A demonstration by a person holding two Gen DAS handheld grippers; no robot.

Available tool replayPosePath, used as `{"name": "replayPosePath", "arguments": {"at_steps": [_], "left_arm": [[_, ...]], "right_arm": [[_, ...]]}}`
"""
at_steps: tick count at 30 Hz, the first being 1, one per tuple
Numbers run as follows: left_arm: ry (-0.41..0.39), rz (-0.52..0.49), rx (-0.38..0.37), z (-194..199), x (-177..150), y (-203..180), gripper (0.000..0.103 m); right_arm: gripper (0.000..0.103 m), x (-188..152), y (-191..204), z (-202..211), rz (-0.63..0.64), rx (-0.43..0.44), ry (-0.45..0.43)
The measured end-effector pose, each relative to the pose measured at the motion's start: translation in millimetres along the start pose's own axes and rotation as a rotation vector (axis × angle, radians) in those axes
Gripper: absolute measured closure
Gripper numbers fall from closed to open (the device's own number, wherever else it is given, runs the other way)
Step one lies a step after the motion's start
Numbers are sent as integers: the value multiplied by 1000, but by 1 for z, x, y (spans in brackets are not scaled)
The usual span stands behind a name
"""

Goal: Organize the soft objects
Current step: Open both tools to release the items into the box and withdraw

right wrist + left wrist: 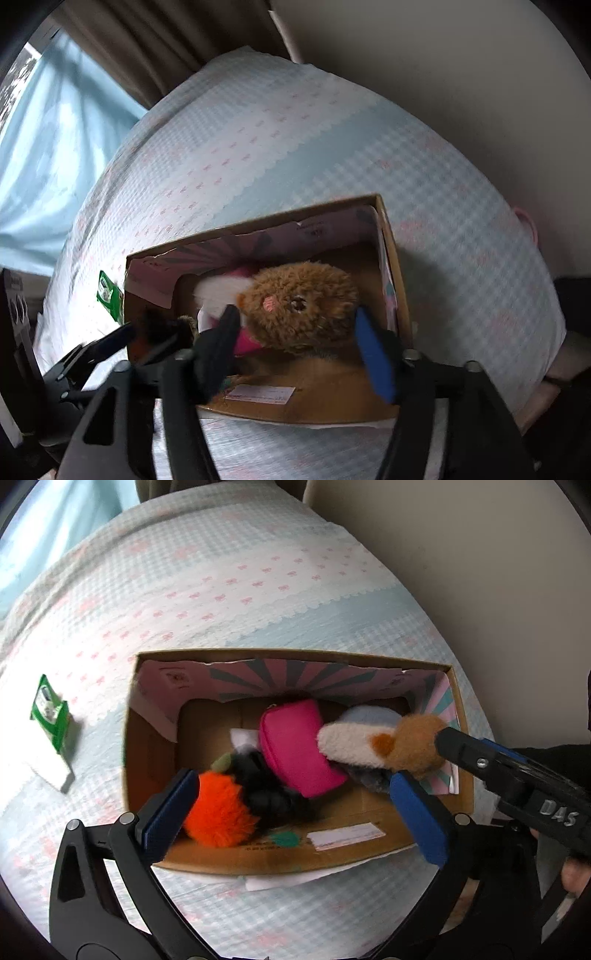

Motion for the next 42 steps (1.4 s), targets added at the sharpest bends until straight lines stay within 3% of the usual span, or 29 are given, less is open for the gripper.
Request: {"name": "replayPosePath", "arguments": {"at_steps": [1, 16, 21, 31, 38, 42], "left_arm": [[3, -1, 7, 2, -1, 2, 1], [-68, 33, 8, 68, -12, 22, 0], [-128, 7, 10, 119, -13, 24, 1], [-295, -42, 8, 228, -24, 42, 0], [-399, -84, 46, 299, -49, 76, 0], [-438, -93, 52, 330, -66, 104, 0]], "right_arm": [[12, -1, -2, 2, -3, 5, -5], [12, -14, 18, 51, 31, 12, -103], [12, -20, 33, 82, 46, -3, -144], [12, -38, 80, 161, 110, -71, -320], [12, -68, 116, 220, 149, -145, -441], [12, -90, 134, 242, 130, -168, -467]]}}
Point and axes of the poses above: each gripper's, at about its wrist camera, not at the fingertips, and z roughly against the way its jaws point, y to its left, x to its top, the point moved 10 cm from there along -z, roughly the way its jaws point, and after that the axes turned 7 degrees about -x, right-handed, at the moved point
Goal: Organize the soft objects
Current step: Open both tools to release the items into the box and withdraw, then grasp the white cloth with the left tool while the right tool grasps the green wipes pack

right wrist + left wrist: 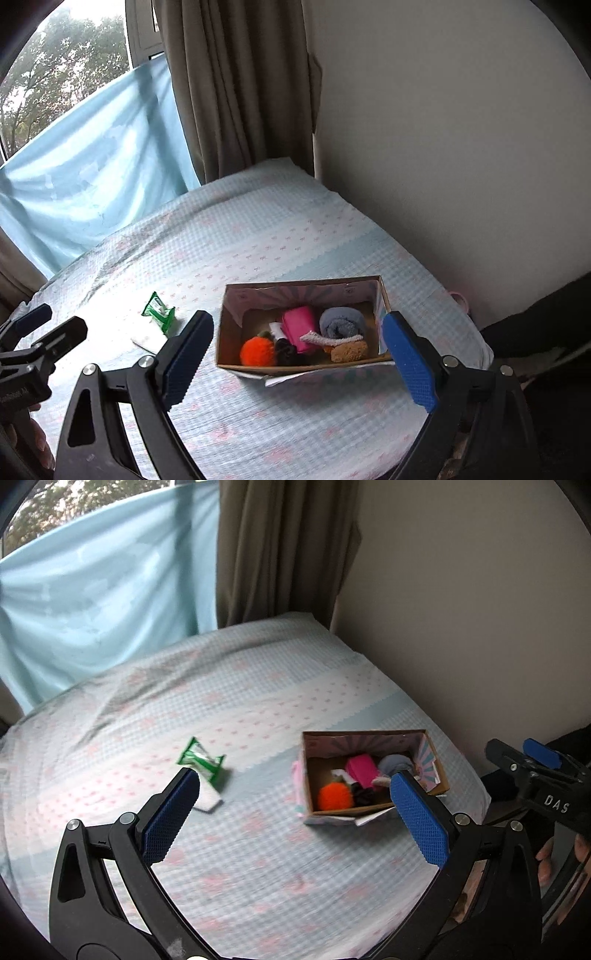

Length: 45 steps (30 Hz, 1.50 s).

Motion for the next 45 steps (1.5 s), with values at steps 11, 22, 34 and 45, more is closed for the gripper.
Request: {"name": "replayPosePath", "arguments": {"at_steps": [11, 22, 34, 45], "left_arm": [[-42, -9, 55, 58, -23, 84, 0], [4, 48, 88, 40, -45, 165, 0], [151, 136, 65, -84, -87, 235, 1], [238, 38, 30, -212, -125, 256, 1]], "right_arm": [[12, -24, 49, 50, -27, -48, -37], [12, -13, 139, 27, 59, 55, -55], [12, -9, 258, -103, 242, 250, 40], [12, -48, 334, -251, 471, 362, 180]]}}
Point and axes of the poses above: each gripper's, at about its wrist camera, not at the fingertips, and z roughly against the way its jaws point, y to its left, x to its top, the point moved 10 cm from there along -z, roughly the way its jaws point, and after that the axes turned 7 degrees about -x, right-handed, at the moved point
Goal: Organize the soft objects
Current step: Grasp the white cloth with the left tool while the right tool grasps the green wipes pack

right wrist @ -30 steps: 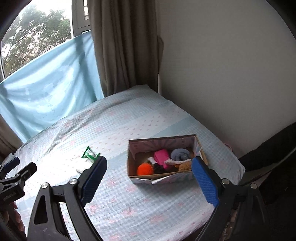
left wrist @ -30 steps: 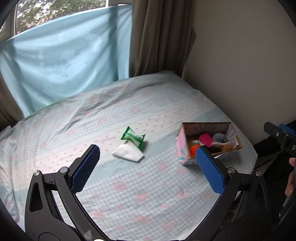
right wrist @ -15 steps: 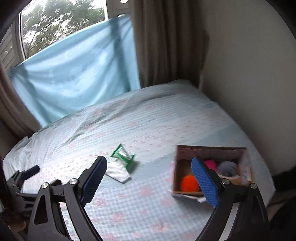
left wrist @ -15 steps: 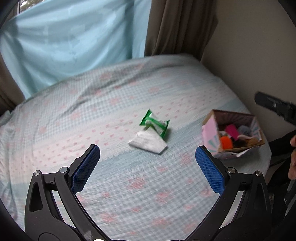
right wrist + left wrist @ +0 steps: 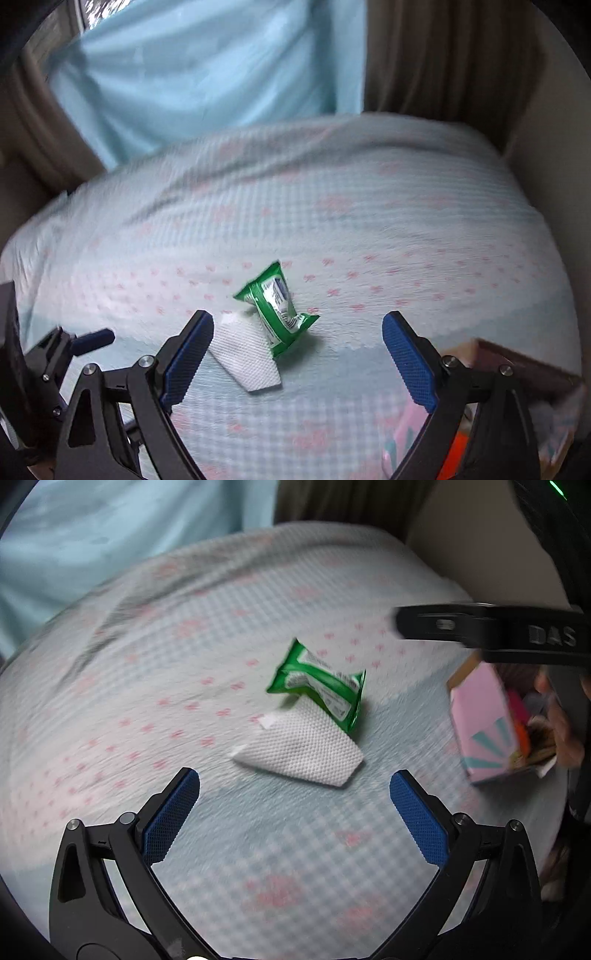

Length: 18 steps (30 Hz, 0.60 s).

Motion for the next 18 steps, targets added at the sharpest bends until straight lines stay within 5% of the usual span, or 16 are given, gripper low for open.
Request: {"name": "replayPosePath", "arguments": {"at_steps": [8, 15, 18], "left_arm": [[44, -155, -42, -73, -5, -15, 1], [82, -207, -44, -115, -2, -16, 1], [105, -205, -57, -127, -3, -16, 2]], "right_arm": [[14, -22, 27, -93, 139, 108, 146], [31, -22, 35, -127, 182, 174, 197], [51, -24, 39, -137, 223, 181, 220]]}}
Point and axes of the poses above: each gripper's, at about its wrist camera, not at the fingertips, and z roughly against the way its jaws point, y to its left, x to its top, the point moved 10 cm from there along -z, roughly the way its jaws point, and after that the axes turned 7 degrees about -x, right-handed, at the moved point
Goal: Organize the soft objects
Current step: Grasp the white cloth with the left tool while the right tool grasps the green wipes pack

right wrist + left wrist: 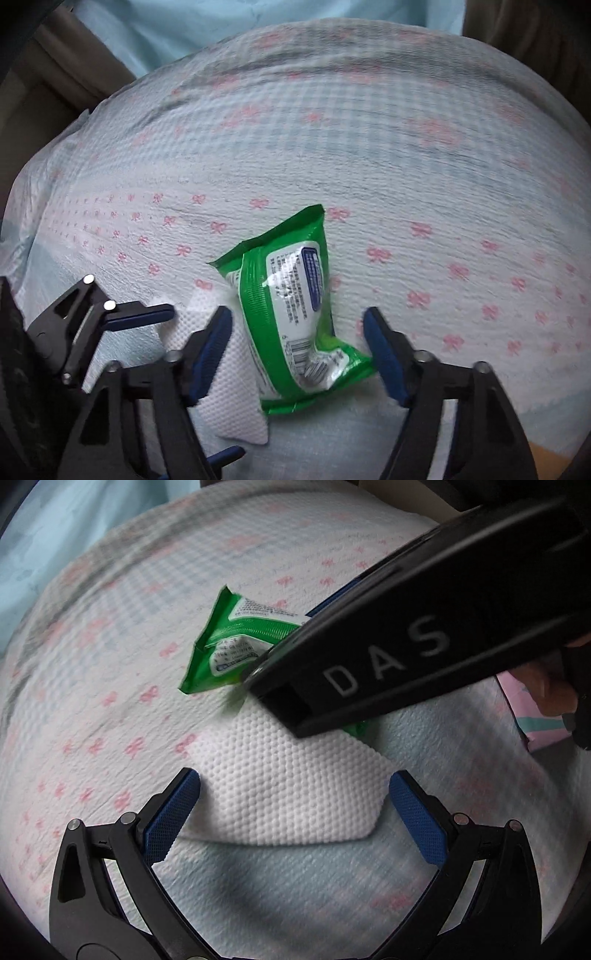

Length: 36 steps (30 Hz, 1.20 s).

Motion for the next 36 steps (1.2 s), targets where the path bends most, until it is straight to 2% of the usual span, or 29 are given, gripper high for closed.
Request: {"name": "replayPosePath", "arguments": {"at_steps": [2, 6, 9, 11, 14, 17, 21, 25, 30, 36], "left_arm": [[12, 0, 4, -6, -2, 4, 11], [31, -20, 16, -9, -3, 7, 18], [32, 0, 18, -7, -1, 12, 35], [27, 39, 19, -3, 0, 18, 58], [32, 88, 20, 1, 3, 31, 71], [37, 100, 36, 6, 2, 37, 78], [28, 109, 55, 19, 4, 41, 80], [-8, 128, 67, 50, 5, 41, 80], [-74, 163, 89, 113, 11, 33, 80], [-151, 164, 110, 197, 18, 5, 80]], "right_arm": [[54, 0, -1, -5, -5, 7, 2], [65, 1, 1, -5, -31, 50, -13], [68, 1, 2, -1, -24, 42, -23], [71, 1, 0, 2, -31, 36, -33], [74, -2, -4, 8, -63, 36, -42], [75, -5, -4, 13, -101, 50, -42], [75, -9, 0, 29, -119, 43, -62], [76, -11, 6, 55, -134, 21, -94], [76, -12, 15, 109, -157, -3, -157], [76, -23, 24, 196, -216, -45, -251]]}}
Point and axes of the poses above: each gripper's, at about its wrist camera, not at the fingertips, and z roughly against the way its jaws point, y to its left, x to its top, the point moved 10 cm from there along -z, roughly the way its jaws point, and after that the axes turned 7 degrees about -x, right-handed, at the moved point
